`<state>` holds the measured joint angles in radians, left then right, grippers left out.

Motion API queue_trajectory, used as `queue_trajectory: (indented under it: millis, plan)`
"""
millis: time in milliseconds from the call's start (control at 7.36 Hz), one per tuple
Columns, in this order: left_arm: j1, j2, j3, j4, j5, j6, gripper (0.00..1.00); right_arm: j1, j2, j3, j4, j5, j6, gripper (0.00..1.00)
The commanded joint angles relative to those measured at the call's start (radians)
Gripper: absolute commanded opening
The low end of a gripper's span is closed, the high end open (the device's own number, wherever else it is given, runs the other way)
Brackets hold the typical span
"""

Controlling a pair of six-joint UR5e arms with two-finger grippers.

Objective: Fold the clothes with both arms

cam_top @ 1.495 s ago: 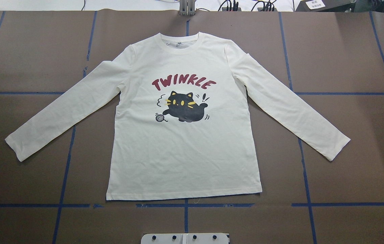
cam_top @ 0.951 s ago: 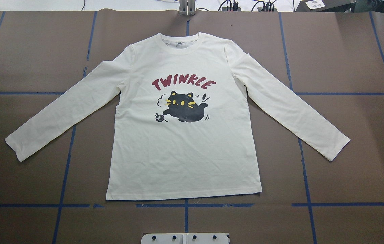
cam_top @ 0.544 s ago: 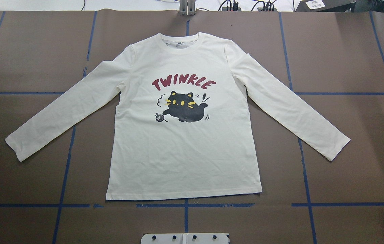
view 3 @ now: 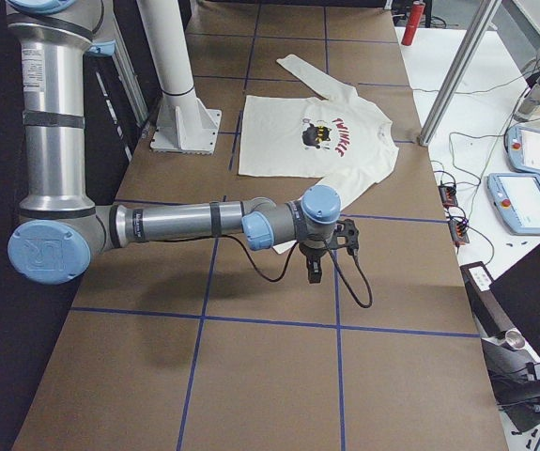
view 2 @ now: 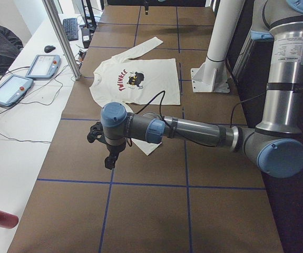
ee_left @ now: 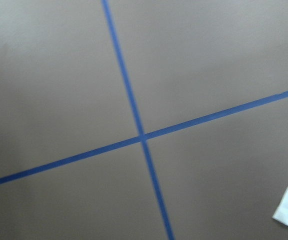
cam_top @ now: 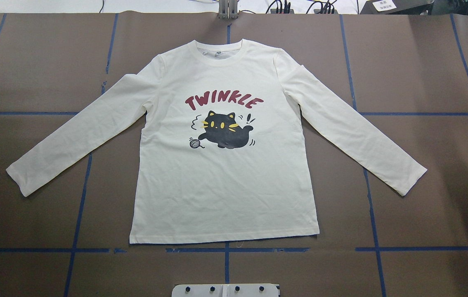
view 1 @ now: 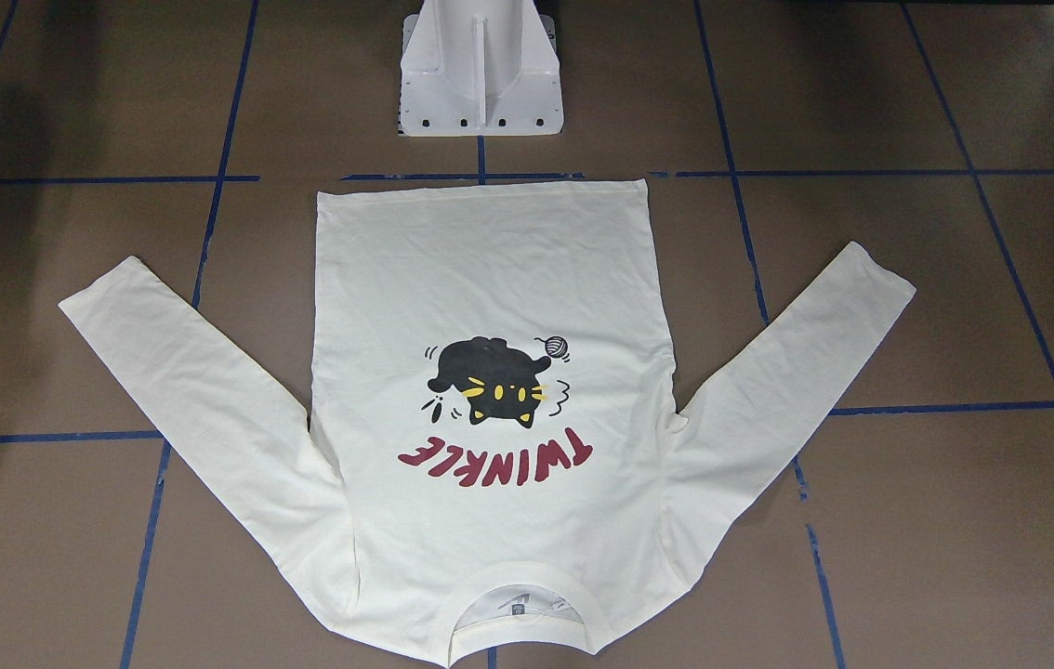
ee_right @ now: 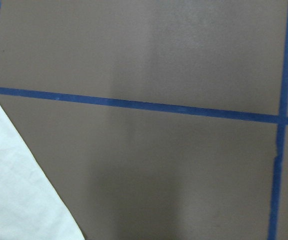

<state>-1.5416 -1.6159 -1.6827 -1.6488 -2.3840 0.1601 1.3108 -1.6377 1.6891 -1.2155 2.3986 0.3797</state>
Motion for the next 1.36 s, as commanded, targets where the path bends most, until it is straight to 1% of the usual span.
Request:
queue_trajectory:
  millis: [0,136,272,408,544,679,815,1223]
  plan:
    - [0.006,0.005,0.009,-0.028,-0.011,-0.002,1.0,-0.19,-0.077,0.003,0.331,-0.071,0.401,1.0]
    - [0.006,0.025,0.012,-0.035,-0.014,0.001,1.0,-0.278,-0.07,0.018,0.333,-0.128,0.492,1.0]
    - [0.006,0.033,0.018,-0.057,-0.014,0.001,1.0,-0.354,-0.07,0.046,0.332,-0.206,0.528,1.0]
    - [0.006,0.042,0.02,-0.071,-0.018,0.001,1.0,-0.393,-0.07,0.052,0.332,-0.247,0.569,1.0]
    - [0.006,0.042,0.02,-0.072,-0.02,0.001,1.0,-0.466,-0.07,0.052,0.324,-0.324,0.611,1.0]
    - [0.006,0.044,0.02,-0.074,-0.021,0.003,1.0,-0.491,-0.065,0.05,0.323,-0.343,0.634,1.0]
    - [0.006,0.044,0.021,-0.074,-0.021,0.003,1.0,-0.498,-0.065,0.047,0.318,-0.341,0.634,1.0]
    - [0.006,0.042,0.02,-0.074,-0.021,0.004,1.0,-0.499,-0.07,0.038,0.311,-0.3,0.634,1.0]
